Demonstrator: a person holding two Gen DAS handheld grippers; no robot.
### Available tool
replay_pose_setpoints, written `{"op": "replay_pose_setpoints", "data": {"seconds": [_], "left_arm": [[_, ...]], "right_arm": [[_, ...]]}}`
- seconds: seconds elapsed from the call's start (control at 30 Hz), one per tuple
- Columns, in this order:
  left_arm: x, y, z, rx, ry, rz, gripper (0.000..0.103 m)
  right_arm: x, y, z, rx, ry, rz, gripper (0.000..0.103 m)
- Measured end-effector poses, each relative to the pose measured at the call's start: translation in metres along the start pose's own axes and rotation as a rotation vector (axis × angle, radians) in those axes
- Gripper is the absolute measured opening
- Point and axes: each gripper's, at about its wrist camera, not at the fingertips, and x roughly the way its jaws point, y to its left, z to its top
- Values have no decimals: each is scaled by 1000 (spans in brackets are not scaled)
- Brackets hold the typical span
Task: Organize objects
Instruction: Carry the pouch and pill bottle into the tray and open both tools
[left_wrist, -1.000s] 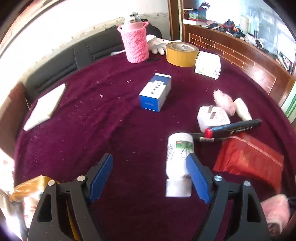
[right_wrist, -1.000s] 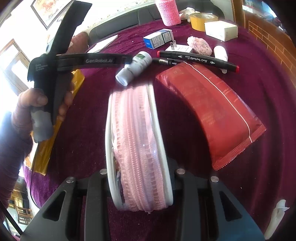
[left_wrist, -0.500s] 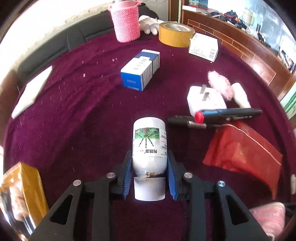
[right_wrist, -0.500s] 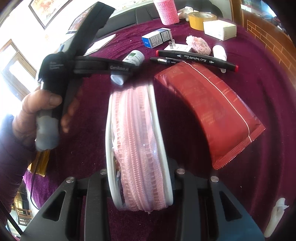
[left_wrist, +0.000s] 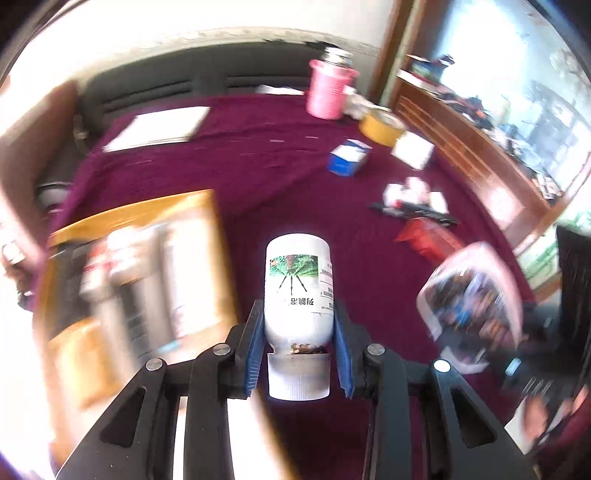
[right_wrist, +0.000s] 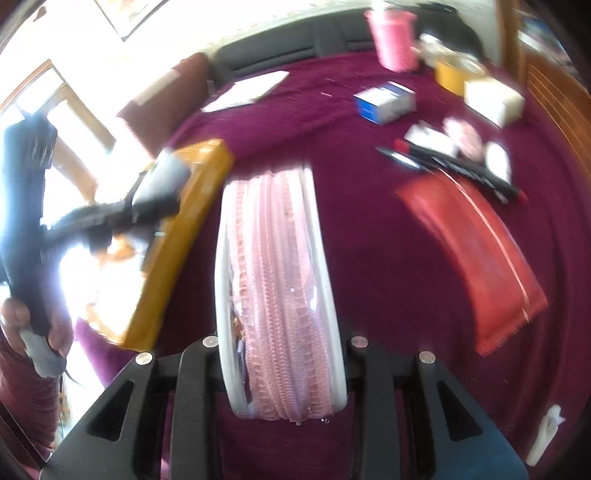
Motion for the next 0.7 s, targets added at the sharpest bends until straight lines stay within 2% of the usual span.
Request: {"op": "replay_pose_setpoints", "data": {"seconds": [0.1, 0.23, 0.3, 0.47, 0.6, 0.7], "left_arm": [[-20, 40, -23, -13, 9, 134, 29], [-20, 101, -55, -92, 92, 240, 29], [-15, 121, -67, -111, 115, 279, 29], [2, 156, -80, -157, 148, 313, 29], [7, 160, -85, -137, 134, 330, 29], [6, 160, -83, -130, 110, 311, 30]], "right_arm": [[3, 42, 9, -55, 12, 60, 28], [36, 99, 27, -93, 81, 164, 28], [58, 124, 31, -104, 122, 181, 29], [114, 176, 34, -96, 217, 185, 29], [151, 190, 43, -16, 282, 228, 29], [168, 198, 46, -2, 302, 198, 29]]}}
